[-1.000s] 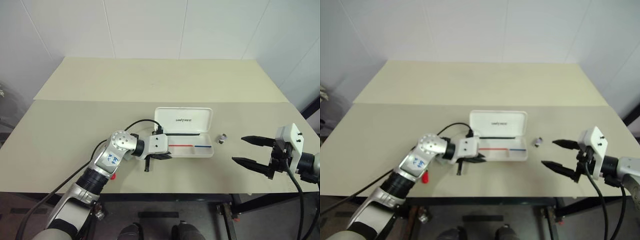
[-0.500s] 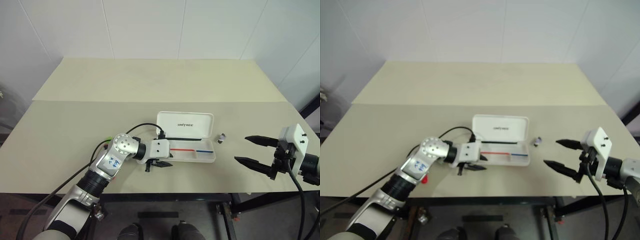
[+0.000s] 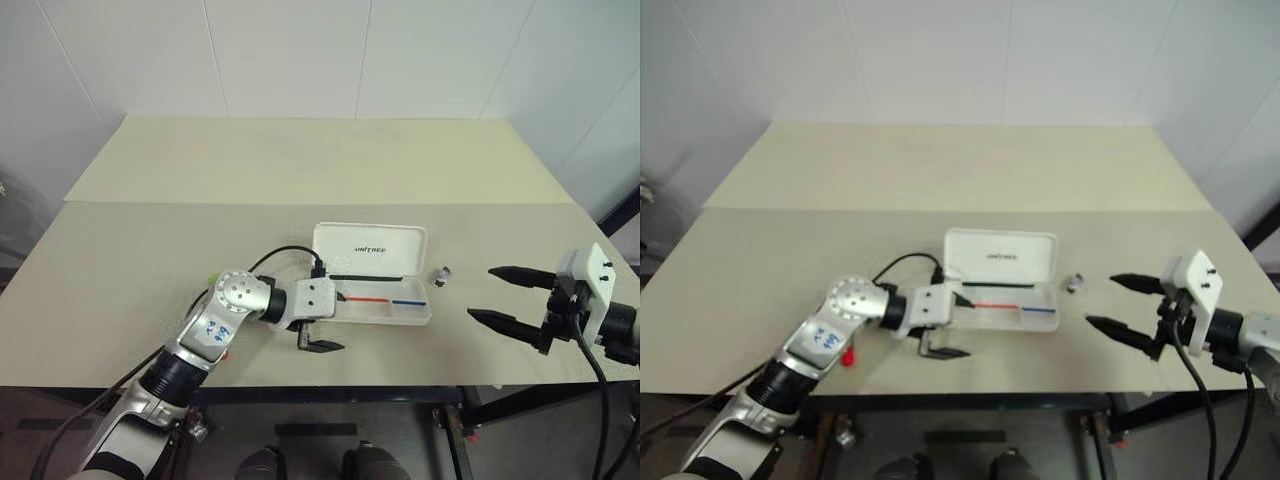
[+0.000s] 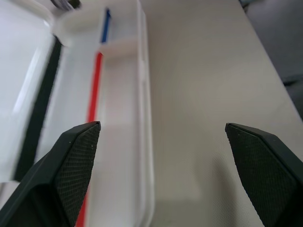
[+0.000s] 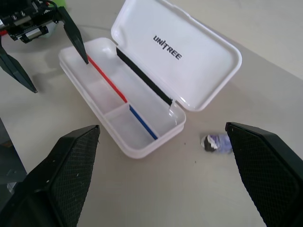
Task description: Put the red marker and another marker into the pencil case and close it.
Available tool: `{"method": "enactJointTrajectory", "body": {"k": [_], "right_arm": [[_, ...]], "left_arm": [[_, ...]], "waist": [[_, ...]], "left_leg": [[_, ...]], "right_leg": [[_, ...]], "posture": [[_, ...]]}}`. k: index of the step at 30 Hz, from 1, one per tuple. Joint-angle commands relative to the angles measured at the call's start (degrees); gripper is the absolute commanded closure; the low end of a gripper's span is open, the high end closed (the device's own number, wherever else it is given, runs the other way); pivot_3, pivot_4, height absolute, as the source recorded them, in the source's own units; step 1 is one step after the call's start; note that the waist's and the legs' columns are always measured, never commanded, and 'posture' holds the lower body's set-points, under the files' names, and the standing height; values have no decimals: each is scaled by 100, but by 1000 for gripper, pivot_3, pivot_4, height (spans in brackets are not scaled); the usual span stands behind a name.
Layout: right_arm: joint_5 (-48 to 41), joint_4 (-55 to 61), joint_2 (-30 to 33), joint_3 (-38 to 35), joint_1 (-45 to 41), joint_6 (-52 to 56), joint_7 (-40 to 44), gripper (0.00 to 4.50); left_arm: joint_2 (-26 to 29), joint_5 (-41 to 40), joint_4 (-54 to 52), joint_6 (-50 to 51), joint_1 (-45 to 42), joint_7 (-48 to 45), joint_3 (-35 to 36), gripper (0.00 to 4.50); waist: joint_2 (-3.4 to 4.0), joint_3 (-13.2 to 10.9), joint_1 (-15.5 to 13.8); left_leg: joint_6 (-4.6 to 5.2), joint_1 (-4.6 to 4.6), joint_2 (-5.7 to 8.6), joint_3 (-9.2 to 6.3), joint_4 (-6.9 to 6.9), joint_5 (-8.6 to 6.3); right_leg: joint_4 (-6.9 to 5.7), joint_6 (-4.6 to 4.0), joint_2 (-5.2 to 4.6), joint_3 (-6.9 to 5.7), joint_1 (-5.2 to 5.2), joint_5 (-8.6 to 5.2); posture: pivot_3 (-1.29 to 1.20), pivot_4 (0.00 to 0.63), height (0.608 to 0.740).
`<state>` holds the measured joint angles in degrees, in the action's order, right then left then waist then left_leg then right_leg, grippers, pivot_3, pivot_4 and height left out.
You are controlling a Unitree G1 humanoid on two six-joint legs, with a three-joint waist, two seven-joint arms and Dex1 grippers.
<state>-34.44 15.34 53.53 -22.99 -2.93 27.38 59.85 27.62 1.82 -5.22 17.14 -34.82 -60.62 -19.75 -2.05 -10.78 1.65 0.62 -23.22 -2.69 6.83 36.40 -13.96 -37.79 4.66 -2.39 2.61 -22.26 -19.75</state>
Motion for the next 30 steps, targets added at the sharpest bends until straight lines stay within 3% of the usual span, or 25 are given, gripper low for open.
{"method": "enactJointTrajectory", "body": {"k": [1,11,21,30], "right_arm": [[32,-152,65,148,-284,-129,160,0],[230,-980,73,749,-1040,-381,778,0],[511,-2237,195,1203,-1660,-1139,2107,0],[961,-3158,-2,1672,-2460,-1469,2378,0]], "left_arm": [[122,-213,-507,248,18,188,399,17],[162,-368,-2311,2888,723,1584,1426,17],[-875,-170,-3451,5688,991,3734,2641,17],[-1998,655,-4108,7450,1017,5568,3158,17]], "waist": [[0,0,2],[0,0,2],[0,-1,9],[-1,-1,-2]], "left_leg": [[0,0,0,0,0,0],[-1,-4,0,-2,-3,1],[0,12,1,-21,6,0],[-10,16,3,-28,7,3]], "right_leg": [[0,0,0,0,0,0],[5,0,0,-2,-2,-1],[8,2,2,-15,24,0],[11,2,-1,-22,32,1]], "posture": [[0,150,740],[0,150,740],[0,150,740],[0,150,740]]}}
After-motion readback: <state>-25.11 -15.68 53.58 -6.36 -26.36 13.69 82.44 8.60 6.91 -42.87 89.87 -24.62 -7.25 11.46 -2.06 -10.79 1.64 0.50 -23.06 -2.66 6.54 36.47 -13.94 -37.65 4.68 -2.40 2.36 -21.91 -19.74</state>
